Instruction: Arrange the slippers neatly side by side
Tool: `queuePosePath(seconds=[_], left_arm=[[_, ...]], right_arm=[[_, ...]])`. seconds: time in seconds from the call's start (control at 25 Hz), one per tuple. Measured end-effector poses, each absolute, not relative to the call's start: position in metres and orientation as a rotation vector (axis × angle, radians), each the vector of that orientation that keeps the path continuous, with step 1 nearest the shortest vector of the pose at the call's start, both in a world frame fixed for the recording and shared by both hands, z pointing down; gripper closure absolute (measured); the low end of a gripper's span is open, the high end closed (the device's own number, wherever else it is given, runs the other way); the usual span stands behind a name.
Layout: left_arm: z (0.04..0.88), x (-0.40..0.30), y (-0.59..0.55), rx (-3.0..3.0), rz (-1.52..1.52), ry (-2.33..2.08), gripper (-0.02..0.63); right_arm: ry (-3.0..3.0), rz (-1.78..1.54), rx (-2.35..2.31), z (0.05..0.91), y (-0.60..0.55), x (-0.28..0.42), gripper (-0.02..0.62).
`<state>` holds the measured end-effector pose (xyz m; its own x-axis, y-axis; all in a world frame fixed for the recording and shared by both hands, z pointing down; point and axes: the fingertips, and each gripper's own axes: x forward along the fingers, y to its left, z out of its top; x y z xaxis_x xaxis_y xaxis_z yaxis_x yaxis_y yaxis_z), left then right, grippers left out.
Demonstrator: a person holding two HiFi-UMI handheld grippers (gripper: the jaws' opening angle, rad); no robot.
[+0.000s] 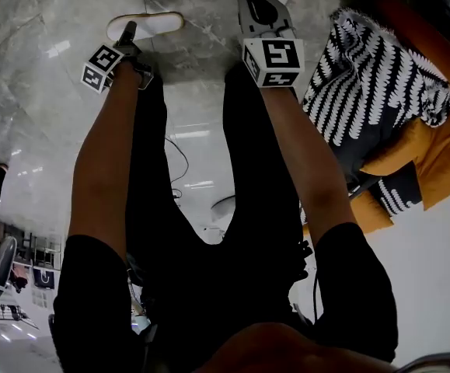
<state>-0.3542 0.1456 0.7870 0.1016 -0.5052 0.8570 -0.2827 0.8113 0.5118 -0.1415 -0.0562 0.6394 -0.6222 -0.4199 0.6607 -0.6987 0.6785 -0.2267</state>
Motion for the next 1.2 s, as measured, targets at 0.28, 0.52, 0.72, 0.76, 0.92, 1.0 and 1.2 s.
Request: queuePosePath(seconds=[0.28,0.52,0.72,0.76,0.92,1.0,1.2], left_arm=[[0.865,-0.372,0.193,0.396,-0.123,-1.489,0.469],[0.899,-0.37,0.209,0.271,-0.094,-1.446,0.48],[0.898,-0.368,0.208,0.27,-0.057,-1.439,0.581],[0.895,-0.367,0.205,0.296,-0.053,-1.432,0.583],[0.864,-0.353,0.166,0.52,-0.008,-1.394,0.583],[0.841,-0.337,0.139,0.666,0.049,-1.365,0.583],[0.806,-0.269,0.07,0.912,0.169,-1.256,0.584]], right_arm=[[-2.351,0.636,0.847,0.663,-0.061,-0.127,0.563],[-2.324,0.681,0.926,0.683,-0.079,-0.11,0.563],[-2.327,0.698,0.955,0.685,-0.093,-0.108,0.563],[-2.321,0.698,0.958,0.685,-0.094,-0.107,0.563],[-2.263,0.684,0.982,0.686,-0.096,-0.097,0.563],[-2.23,0.666,0.997,0.684,-0.095,-0.089,0.563],[-2.213,0.56,1.047,0.669,-0.109,-0.058,0.563]])
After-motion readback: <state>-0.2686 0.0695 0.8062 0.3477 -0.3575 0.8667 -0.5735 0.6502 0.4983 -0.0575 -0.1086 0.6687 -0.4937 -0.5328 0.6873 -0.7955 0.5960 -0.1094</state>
